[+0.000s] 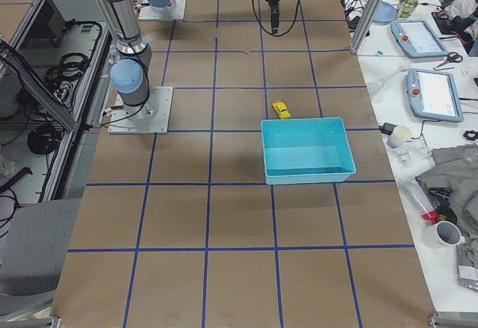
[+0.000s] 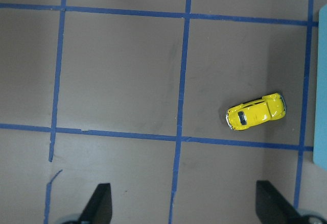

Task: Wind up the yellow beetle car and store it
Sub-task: 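Lower the right gripper onto the stopped car and grasp it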

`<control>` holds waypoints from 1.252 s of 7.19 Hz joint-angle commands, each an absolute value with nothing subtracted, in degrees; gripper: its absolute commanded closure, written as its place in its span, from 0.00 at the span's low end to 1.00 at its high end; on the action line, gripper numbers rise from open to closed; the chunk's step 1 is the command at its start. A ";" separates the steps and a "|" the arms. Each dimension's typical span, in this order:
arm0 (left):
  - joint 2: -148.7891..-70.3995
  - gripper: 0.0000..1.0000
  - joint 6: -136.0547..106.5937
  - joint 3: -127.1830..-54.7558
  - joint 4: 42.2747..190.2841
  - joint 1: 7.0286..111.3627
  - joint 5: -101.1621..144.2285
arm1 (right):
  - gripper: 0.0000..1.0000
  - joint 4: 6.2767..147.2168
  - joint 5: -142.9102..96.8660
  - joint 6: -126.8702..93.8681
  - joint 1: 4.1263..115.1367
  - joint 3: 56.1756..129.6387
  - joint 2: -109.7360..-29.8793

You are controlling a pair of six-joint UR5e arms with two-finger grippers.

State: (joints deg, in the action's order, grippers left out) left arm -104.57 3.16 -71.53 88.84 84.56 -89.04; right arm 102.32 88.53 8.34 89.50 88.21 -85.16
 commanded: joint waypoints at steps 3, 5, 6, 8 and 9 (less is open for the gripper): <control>-101.52 0.00 4.66 -74.08 93.41 87.27 -90.10 | 0.00 103.37 89.12 27.49 85.11 92.81 -83.86; -100.64 0.00 4.66 -77.68 91.07 87.19 -89.82 | 0.00 103.96 88.77 52.32 82.18 92.90 -80.19; -100.90 0.00 4.57 -78.65 90.79 86.93 -90.17 | 0.00 104.41 88.51 55.78 81.05 92.90 -77.20; -100.63 0.00 4.14 -79.63 90.70 87.01 -90.44 | 0.00 110.80 88.24 69.01 79.46 93.16 -70.86; -100.55 0.00 4.22 -79.63 90.79 87.01 -90.44 | 0.00 111.61 88.50 79.87 78.93 94.73 -70.06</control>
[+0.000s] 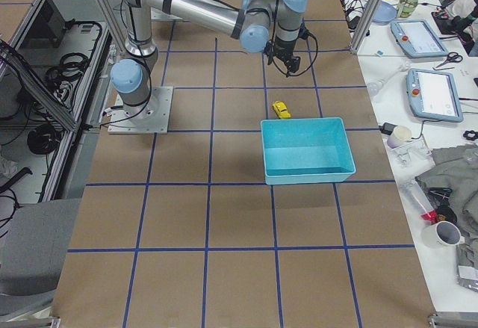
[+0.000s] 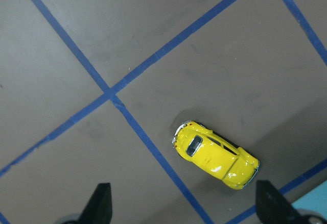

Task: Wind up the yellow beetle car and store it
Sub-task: 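Lower the right gripper onto the stopped car and grasp it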

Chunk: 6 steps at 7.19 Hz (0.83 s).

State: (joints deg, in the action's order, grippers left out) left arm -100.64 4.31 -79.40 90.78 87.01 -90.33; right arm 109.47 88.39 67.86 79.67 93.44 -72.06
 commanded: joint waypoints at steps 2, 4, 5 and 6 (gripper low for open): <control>-100.46 0.00 4.22 -79.63 91.05 87.01 -90.44 | 0.00 122.44 88.86 94.68 77.27 101.13 -69.17; -100.46 0.00 4.22 -79.63 91.23 87.01 -90.44 | 0.07 130.40 89.12 110.42 76.64 103.09 -66.37; -100.46 0.00 4.22 -79.54 91.23 87.01 -90.35 | 0.07 130.52 88.95 110.83 76.21 103.01 -65.57; -100.46 0.00 4.22 -79.63 91.23 87.01 -90.44 | 0.09 130.60 88.68 110.92 76.20 103.09 -64.61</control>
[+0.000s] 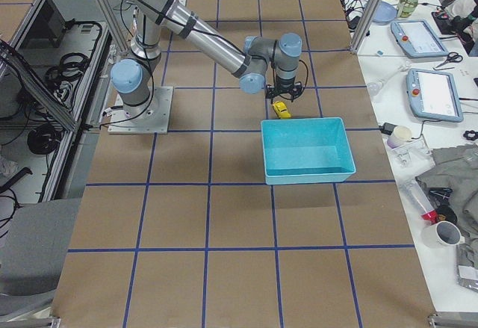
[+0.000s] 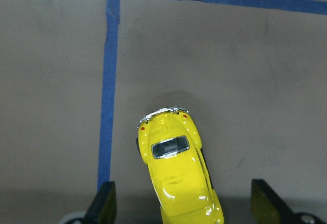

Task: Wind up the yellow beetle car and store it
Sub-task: 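Lift the car with the right gripper and carry it over the blue bin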

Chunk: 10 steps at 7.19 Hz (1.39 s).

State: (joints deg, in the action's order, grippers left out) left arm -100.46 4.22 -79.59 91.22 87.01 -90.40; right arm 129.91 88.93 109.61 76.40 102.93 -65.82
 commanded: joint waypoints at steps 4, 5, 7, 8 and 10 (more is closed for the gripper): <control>-100.63 0.00 4.57 -79.80 91.14 87.01 -90.44 | 0.68 131.49 89.12 114.70 76.20 102.83 -63.37; -100.63 0.00 4.57 -79.80 91.06 86.92 -90.35 | 0.75 131.22 89.12 114.87 76.20 102.66 -63.54; -100.63 0.00 4.57 -79.80 90.88 86.92 -90.35 | 0.85 129.65 88.34 113.22 76.20 99.61 -65.99; -100.63 0.00 4.66 -79.72 90.79 86.92 -90.35 | 0.86 119.55 88.07 112.68 76.11 94.71 -69.05; -100.63 0.00 4.66 -79.72 90.70 86.92 -90.35 | 0.87 105.96 89.37 113.20 73.41 81.62 -69.35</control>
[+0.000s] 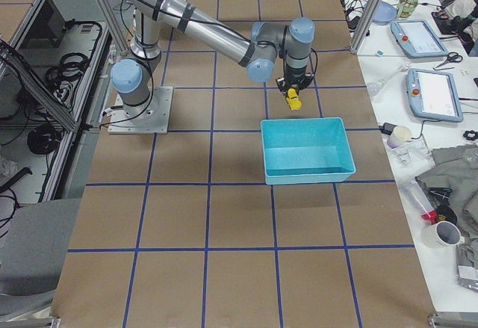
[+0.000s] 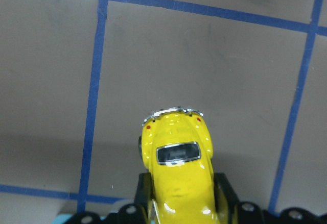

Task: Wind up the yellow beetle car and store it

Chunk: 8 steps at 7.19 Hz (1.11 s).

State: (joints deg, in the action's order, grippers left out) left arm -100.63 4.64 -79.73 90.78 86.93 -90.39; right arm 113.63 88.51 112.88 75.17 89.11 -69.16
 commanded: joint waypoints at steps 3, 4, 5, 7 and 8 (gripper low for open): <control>-100.63 0.00 4.66 -79.80 90.79 86.92 -90.44 | 0.87 111.59 88.09 115.84 61.81 79.72 -60.77; -100.63 0.00 4.66 -79.80 90.79 86.84 -90.44 | 0.86 115.19 87.89 115.75 61.79 80.33 -58.12; -100.63 0.00 4.66 -79.80 90.79 86.84 -90.44 | 0.86 116.96 88.33 116.01 61.61 80.51 -56.09; -100.63 0.00 4.66 -79.80 90.79 86.84 -90.44 | 0.82 117.07 89.03 116.45 61.44 80.77 -55.55; -100.63 0.00 4.66 -79.80 90.79 86.84 -90.44 | 0.82 117.07 89.21 117.06 61.35 80.86 -55.37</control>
State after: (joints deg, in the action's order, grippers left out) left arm -100.63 4.66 -79.80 90.77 86.84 -90.44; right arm 116.94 88.95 116.46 61.45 80.71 -55.72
